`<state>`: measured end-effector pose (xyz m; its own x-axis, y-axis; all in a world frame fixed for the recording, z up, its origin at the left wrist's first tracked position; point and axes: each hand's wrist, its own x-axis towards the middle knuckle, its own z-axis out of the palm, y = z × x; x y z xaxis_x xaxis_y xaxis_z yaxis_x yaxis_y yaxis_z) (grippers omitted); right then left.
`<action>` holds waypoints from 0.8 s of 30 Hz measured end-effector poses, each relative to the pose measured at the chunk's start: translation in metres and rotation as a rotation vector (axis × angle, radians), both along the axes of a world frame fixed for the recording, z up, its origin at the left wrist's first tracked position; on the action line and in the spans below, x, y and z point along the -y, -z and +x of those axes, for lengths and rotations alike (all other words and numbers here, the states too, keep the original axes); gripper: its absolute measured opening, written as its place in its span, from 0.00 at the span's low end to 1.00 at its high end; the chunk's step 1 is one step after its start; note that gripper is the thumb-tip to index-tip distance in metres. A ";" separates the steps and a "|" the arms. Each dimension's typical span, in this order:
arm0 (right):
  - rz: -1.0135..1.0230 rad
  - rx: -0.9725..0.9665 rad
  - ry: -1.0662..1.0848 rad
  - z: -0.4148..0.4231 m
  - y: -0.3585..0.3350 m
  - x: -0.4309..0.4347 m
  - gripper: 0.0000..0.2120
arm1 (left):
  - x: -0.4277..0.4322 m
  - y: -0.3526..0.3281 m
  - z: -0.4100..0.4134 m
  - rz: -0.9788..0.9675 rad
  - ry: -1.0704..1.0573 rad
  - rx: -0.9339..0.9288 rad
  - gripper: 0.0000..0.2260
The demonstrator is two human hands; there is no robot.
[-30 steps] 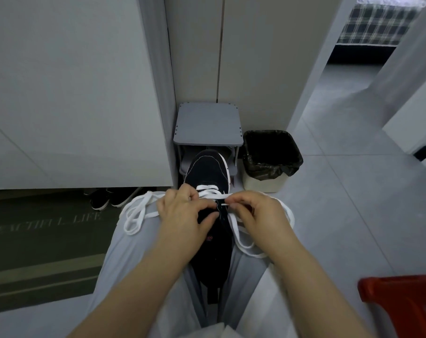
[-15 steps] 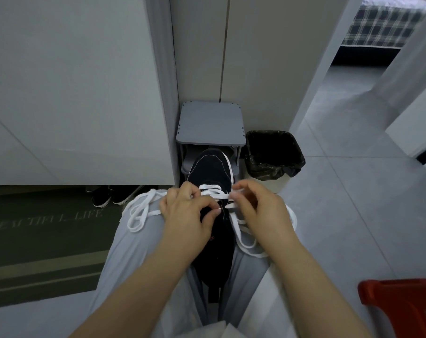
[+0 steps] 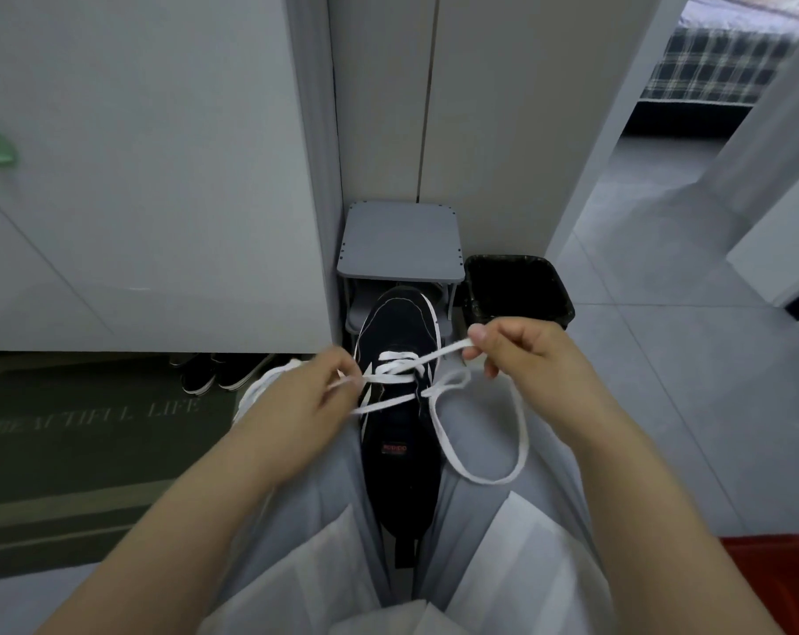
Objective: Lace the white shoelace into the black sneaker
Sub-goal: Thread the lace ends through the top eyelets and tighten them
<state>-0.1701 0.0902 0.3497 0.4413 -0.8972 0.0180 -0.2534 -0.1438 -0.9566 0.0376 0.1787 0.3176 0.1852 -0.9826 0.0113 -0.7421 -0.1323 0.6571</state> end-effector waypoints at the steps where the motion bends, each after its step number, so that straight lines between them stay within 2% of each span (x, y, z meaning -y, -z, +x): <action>1: 0.005 0.017 0.003 -0.001 -0.003 0.000 0.12 | 0.001 0.000 -0.001 0.023 0.070 0.211 0.08; 2: 0.004 0.023 0.005 -0.003 -0.004 0.000 0.12 | 0.001 -0.001 -0.003 0.061 0.117 0.338 0.10; 4: -0.011 0.010 0.015 -0.006 -0.005 0.000 0.13 | 0.003 -0.003 -0.005 0.022 0.120 0.396 0.12; 6: -0.031 -0.033 0.048 -0.009 -0.003 -0.001 0.15 | 0.002 -0.014 -0.005 -0.159 0.047 0.187 0.11; 8: -0.016 -0.035 0.094 -0.010 -0.002 -0.002 0.16 | 0.000 -0.030 -0.003 -0.333 -0.155 -0.220 0.09; 10: 0.028 0.012 0.149 -0.009 0.001 -0.003 0.17 | 0.001 -0.046 0.005 -0.463 -0.329 -0.807 0.16; 12: 0.041 0.053 0.173 -0.009 0.001 -0.004 0.16 | -0.002 -0.058 0.018 -0.615 -0.328 -1.383 0.17; 13: 0.032 0.076 0.173 -0.009 0.000 -0.004 0.16 | -0.003 -0.062 0.023 -0.633 -0.309 -1.505 0.14; 14: 0.020 0.098 0.169 -0.009 -0.001 -0.004 0.16 | -0.003 -0.063 0.025 -0.573 -0.314 -1.447 0.13; 15: 0.011 0.114 0.164 -0.009 -0.003 -0.004 0.16 | -0.003 -0.060 0.022 -0.468 -0.319 -1.260 0.13; 17: 0.007 0.132 0.145 -0.007 -0.006 -0.005 0.15 | -0.002 -0.046 0.002 -0.270 -0.227 -0.750 0.13; 18: 0.006 0.135 0.136 -0.005 -0.008 -0.006 0.15 | 0.000 -0.034 -0.010 -0.221 -0.123 -0.520 0.09; 19: 0.004 0.134 0.127 -0.003 -0.008 -0.007 0.15 | 0.002 -0.021 -0.021 -0.171 -0.007 -0.321 0.04; 21: -0.002 0.135 0.114 -0.001 -0.009 -0.008 0.14 | 0.007 0.007 -0.037 -0.146 0.106 0.035 0.06; 22: -0.002 0.140 0.108 0.000 -0.009 -0.008 0.13 | 0.011 0.018 -0.040 -0.168 0.105 0.162 0.08; 24: -0.014 0.148 0.093 -0.001 -0.009 -0.009 0.13 | 0.018 0.028 -0.041 -0.185 0.059 0.275 0.11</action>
